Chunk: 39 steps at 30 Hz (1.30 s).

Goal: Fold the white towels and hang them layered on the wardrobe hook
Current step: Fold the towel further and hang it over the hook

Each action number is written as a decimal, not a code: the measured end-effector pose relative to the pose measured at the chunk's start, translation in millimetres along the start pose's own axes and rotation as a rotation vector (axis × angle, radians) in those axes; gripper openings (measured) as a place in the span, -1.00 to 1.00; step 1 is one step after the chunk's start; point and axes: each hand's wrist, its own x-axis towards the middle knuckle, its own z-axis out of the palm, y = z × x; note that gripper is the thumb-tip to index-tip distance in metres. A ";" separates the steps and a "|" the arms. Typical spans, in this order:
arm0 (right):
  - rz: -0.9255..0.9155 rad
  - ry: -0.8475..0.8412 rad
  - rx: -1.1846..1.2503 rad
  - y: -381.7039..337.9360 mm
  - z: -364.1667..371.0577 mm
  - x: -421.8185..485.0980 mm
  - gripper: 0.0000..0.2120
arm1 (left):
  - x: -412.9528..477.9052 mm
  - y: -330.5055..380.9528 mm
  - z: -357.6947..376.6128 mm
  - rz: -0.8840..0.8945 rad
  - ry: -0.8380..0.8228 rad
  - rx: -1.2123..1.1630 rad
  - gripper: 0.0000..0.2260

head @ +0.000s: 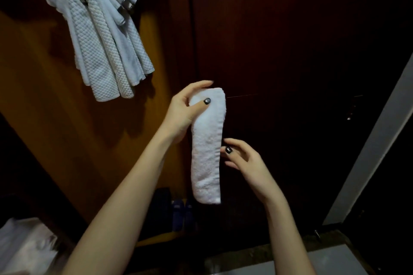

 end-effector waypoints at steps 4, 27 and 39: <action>-0.173 0.097 -0.054 -10.6 21.6 10.6 -0.82 | -12.8 2.6 3.5 -0.016 -0.022 -0.023 -0.64; -0.199 -0.041 0.107 -32.0 23.4 6.6 -0.86 | -8.0 36.4 -28.6 -0.191 -0.435 0.682 -0.85; -0.131 -0.043 0.188 -28.9 14.5 11.9 -0.78 | -15.6 27.5 -15.7 -0.116 -0.408 0.764 -0.77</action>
